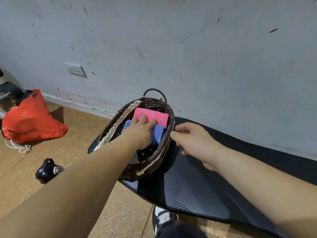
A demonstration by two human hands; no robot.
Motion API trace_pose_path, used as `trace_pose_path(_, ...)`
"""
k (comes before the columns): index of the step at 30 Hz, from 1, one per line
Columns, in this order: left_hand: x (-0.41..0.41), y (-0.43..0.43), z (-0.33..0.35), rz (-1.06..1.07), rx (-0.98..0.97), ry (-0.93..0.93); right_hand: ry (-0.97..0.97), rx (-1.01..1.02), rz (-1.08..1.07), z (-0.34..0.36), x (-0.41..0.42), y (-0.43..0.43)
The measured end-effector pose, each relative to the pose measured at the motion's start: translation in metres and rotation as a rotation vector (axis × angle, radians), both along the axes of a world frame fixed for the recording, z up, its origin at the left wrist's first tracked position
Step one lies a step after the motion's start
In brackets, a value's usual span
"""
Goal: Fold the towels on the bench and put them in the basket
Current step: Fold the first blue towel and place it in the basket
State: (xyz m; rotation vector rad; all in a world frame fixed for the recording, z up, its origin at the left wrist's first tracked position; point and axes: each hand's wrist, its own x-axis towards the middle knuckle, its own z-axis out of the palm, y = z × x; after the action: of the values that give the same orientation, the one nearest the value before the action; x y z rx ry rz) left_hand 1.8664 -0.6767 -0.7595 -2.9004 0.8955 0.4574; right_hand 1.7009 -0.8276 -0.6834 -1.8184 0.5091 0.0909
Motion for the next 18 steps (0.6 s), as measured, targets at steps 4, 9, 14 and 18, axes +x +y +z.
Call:
trace_pose_path(4,0.003,-0.004,0.001,0.004,0.078,0.046,0.01,0.002,-0.009,-0.002,-0.004,-0.007)
trace_pose_path(9,-0.011,-0.005,0.016,0.021,-0.028,0.027,0.035,-0.014,-0.03,0.004,-0.019,-0.018)
trace_pose_path(14,-0.058,-0.023,0.058,-0.01,-0.298,-0.159,0.048,-0.019,-0.058,0.016,-0.047,-0.039)
trace_pose_path(18,-0.114,-0.062,0.081,-0.154,-0.569,-0.149,0.028,-0.014,-0.092,0.023,-0.085,-0.068)
